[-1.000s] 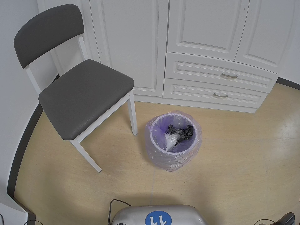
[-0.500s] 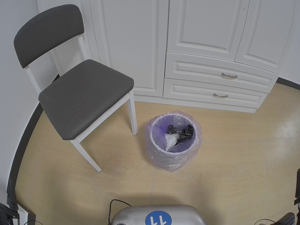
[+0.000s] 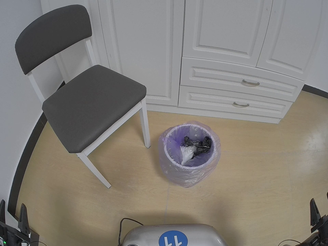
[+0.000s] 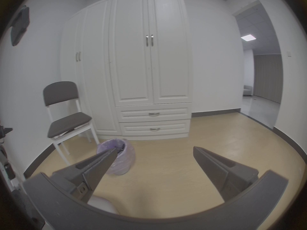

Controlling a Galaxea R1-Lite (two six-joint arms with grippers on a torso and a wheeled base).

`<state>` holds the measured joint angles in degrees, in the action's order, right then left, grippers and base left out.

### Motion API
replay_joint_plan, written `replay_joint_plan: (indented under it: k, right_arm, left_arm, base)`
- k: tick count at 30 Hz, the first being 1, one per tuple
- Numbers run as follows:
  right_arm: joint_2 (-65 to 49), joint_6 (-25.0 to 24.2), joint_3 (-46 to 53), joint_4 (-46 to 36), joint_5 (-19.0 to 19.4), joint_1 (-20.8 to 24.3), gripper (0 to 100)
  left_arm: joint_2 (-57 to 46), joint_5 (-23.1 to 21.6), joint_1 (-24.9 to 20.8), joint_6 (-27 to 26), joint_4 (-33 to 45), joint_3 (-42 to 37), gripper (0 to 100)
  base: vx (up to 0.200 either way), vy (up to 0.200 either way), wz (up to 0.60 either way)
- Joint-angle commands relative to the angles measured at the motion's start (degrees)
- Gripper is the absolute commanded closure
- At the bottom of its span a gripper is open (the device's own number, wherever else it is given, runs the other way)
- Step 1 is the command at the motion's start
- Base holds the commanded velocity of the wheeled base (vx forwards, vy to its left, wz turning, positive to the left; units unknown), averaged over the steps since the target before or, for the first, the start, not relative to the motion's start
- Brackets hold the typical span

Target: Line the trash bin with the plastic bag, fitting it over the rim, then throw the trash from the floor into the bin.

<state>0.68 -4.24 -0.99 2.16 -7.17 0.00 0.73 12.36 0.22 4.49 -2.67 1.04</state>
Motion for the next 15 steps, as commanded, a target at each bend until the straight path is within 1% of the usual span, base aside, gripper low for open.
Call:
replay_joint_plan:
  k: [1, 2, 3, 5, 6, 7, 9, 11, 13, 14, 15]
  right_arm:
    - [-0.68, 1.08, 0.90, -0.40, 8.84, 0.00, 0]
    - [-0.68, 1.08, 0.90, -0.40, 8.84, 0.00, 0]
    - [-0.68, 1.52, 0.90, -0.40, 9.54, 0.00, 0]
    - [-0.68, 1.96, 0.90, -0.40, 9.72, 0.00, 0]
    - [-0.68, 2.40, 0.90, -0.49, 10.16, 0.00, 0]
    - [-0.68, 2.84, 0.90, -0.49, 10.51, 0.00, 0]
    - [-0.68, 3.80, 0.90, -0.49, 12.88, 0.00, 0]
    - [-0.68, 4.42, 0.81, -0.58, 15.61, 0.00, 0]
    - [-0.68, 5.12, 0.81, -0.75, 14.73, 0.00, 0]
    - [-0.68, 6.35, 0.81, -0.40, 12.79, 0.00, 0]
    - [-0.68, 7.76, 0.99, -1.02, 10.07, 0.09, 0]
  left_arm:
    - [-0.73, -2.17, -0.04, 0.00, -0.14, -1.04, 0]
    - [-0.73, -2.17, -0.04, 0.00, -0.14, -1.04, 0]
    - [-0.73, -3.84, -0.04, -0.09, -0.14, -1.04, 0]
    - [-0.73, -8.76, -0.04, -0.88, 0.12, -1.04, 0]
    - [-0.56, -10.78, -0.13, -2.73, 1.44, -1.04, 0]
    - [-0.56, -11.83, -0.22, -4.40, 2.49, -1.04, 0]
    - [-0.73, -12.54, -0.22, -6.16, 3.37, -0.86, 0]
    - [-0.73, -12.45, -0.22, -5.89, 3.11, -0.95, 0]
    - [-0.64, -12.27, -0.13, -5.10, 2.67, -1.04, 0]
    - [-0.64, -12.01, -0.13, -4.49, 2.49, -1.04, 0]
    - [-0.64, -11.75, -0.13, -3.96, 2.49, -1.04, 0]
  base:
    - [0.000, 0.000, 0.00]
    - [0.000, 0.000, 0.00]
    - [0.000, 0.000, 0.00]
    - [0.000, 0.000, 0.00]
    - [0.000, 0.000, 0.00]
    - [0.000, 0.000, 0.00]
    - [0.000, 0.000, 0.00]
    - [0.000, 0.000, 0.00]
    - [0.000, 0.000, 0.00]
    - [0.000, 0.000, 0.00]
    - [0.000, 0.000, 0.00]
